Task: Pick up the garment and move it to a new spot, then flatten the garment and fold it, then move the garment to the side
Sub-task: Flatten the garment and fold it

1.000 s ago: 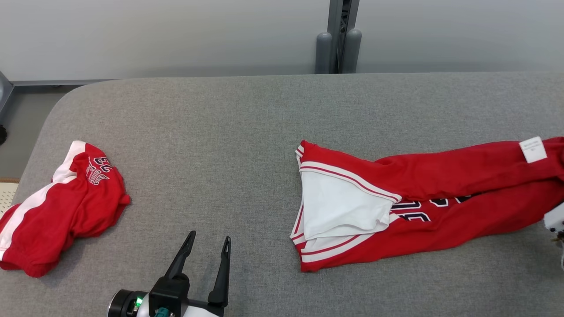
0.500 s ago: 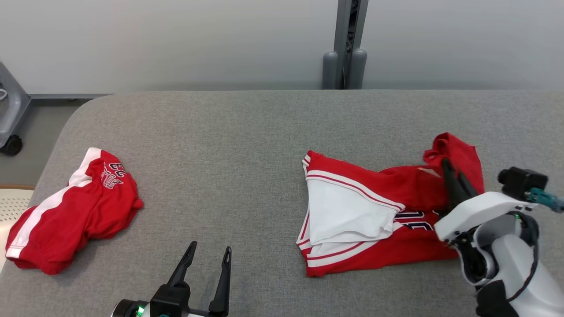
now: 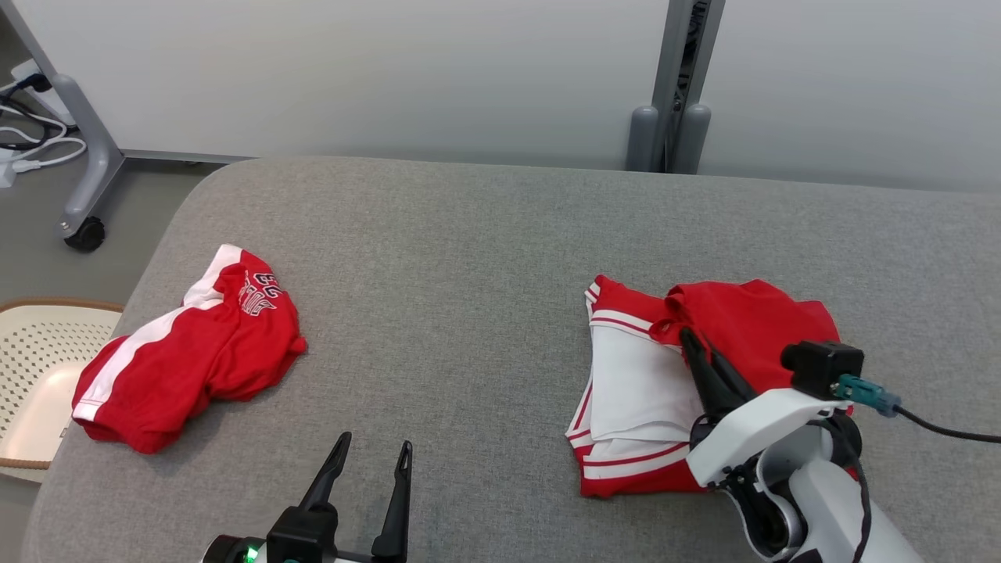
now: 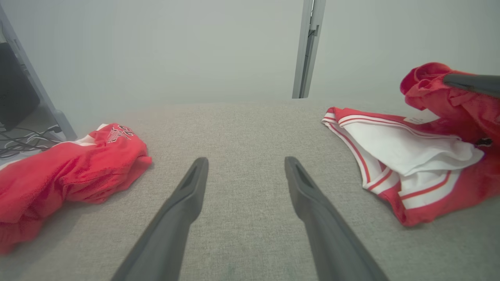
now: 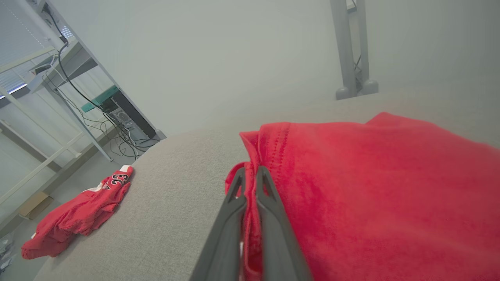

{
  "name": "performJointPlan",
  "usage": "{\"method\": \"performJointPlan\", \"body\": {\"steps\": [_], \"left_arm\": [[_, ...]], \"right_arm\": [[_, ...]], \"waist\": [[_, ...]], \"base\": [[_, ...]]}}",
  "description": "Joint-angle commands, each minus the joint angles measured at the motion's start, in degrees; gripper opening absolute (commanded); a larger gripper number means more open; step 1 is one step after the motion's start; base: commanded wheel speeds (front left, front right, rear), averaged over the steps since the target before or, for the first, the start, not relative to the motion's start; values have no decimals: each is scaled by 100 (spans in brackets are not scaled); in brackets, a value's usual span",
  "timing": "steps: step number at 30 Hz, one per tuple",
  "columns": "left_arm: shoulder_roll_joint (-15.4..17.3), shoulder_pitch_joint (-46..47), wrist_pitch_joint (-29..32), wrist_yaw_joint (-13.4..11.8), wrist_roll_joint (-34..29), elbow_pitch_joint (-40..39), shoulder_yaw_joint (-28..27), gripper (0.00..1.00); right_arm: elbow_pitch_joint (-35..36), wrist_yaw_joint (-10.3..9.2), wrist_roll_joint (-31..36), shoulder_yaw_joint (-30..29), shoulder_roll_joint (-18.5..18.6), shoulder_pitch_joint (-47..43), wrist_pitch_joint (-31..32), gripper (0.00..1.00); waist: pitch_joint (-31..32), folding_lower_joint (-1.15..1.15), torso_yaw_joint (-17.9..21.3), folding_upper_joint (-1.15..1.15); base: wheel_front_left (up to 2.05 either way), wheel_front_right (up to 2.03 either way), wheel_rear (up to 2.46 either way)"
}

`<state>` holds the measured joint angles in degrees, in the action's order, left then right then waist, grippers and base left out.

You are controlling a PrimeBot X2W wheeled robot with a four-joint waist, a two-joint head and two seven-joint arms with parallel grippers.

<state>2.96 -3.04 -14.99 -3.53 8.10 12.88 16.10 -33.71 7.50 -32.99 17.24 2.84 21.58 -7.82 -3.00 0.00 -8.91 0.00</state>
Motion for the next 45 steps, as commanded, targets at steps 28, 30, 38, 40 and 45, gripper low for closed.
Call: {"method": "performJointPlan", "body": {"steps": [28, 30, 38, 40, 45], "left_arm": [[10, 42, -23, 48, 11, 137, 79, 100], [9, 5, -23, 23, 27, 145, 53, 100], [9, -49, -23, -85, 104, 48, -17, 100], [7, -64, -23, -108, 108, 2, -25, 100], [5, -8, -23, -156, 231, -45, -114, 100]], "right_arm": [[-1421, -2, -1146, 1621, 27, 999, -754, 100], [-1377, -2, -1105, 1573, 29, 987, -754, 100], [-897, -2, 42, 228, 30, 684, -750, 100], [-731, -2, 390, -234, 28, 522, -750, 100], [-402, -2, 1303, -1102, 20, 154, -750, 100]], "waist": [[18, 0, -355, 0], [25, 0, -295, 0], [92, 0, 94, 0], [96, 0, 235, 0], [91, 0, 586, 0]], "base": [[0, 0, 0], [0, 0, 0], [0, 0, 0], [0, 0, 0], [0, 0, 0]]}}
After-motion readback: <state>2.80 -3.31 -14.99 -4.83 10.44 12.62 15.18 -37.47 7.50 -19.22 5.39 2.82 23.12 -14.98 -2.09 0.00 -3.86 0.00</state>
